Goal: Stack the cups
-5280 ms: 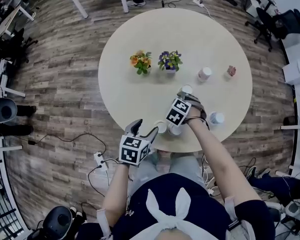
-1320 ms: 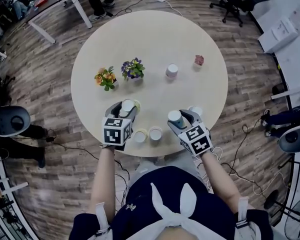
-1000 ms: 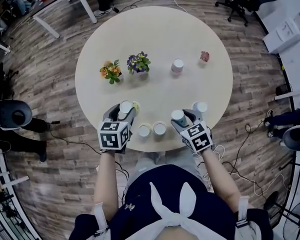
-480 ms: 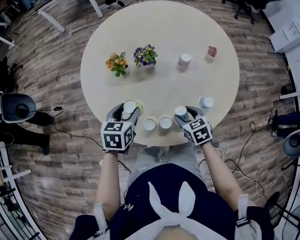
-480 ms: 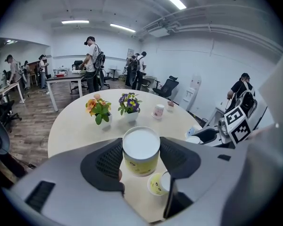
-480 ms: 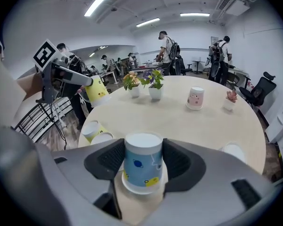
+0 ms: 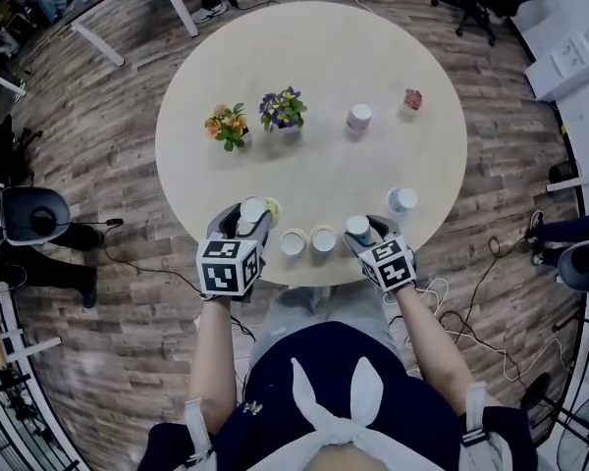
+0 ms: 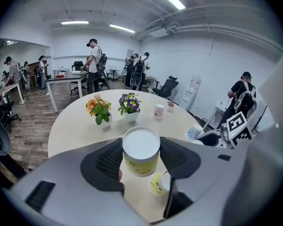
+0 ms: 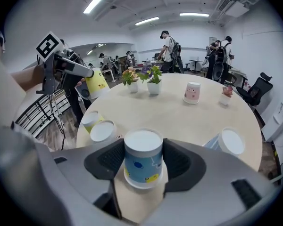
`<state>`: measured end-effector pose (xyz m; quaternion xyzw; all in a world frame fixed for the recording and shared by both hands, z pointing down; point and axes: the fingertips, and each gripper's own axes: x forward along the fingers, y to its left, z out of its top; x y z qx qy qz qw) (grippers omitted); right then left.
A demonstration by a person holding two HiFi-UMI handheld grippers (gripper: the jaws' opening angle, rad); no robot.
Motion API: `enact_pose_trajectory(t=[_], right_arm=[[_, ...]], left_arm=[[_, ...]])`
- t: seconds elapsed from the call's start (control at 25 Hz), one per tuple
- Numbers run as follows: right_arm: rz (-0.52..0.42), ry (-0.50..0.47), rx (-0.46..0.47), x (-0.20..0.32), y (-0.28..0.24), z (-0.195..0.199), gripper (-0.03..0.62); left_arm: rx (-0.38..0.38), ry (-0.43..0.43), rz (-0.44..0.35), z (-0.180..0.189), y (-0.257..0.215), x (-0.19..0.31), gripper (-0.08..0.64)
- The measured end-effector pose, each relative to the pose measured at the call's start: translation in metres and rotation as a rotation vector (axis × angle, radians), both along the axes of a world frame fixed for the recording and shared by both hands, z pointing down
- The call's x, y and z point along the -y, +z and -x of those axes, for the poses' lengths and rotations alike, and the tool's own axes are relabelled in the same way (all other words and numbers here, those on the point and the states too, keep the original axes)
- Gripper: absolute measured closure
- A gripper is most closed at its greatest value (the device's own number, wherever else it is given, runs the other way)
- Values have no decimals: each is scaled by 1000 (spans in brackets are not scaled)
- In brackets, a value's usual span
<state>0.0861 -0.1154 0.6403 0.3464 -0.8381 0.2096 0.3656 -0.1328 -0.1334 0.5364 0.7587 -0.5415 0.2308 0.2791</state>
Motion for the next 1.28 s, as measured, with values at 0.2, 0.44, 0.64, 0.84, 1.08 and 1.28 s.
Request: enact_pose_trajectory(t=[0.2, 0.44, 0.64, 0.84, 1.08, 1.28], right_arm=[[4, 2, -28, -9, 2, -4, 331], [-6, -6, -68, -20, 5, -4, 330], [13, 2, -94, -28, 14, -8, 330], [19, 2, -99, -31, 11, -5, 330], [17, 1, -104, -30, 13, -2, 330], [17, 4, -109, -30, 13, 0, 330]], left_arm=[[-1, 17, -2, -5, 0, -2, 304], [-1, 26, -2, -4, 1, -10, 304], [1, 30, 0, -2, 3, -14, 304], [2, 33, -3, -1, 3, -17, 304], [-2, 24, -3, 6, 4, -20, 304], [-5, 18, 3, 11, 6, -24, 304]])
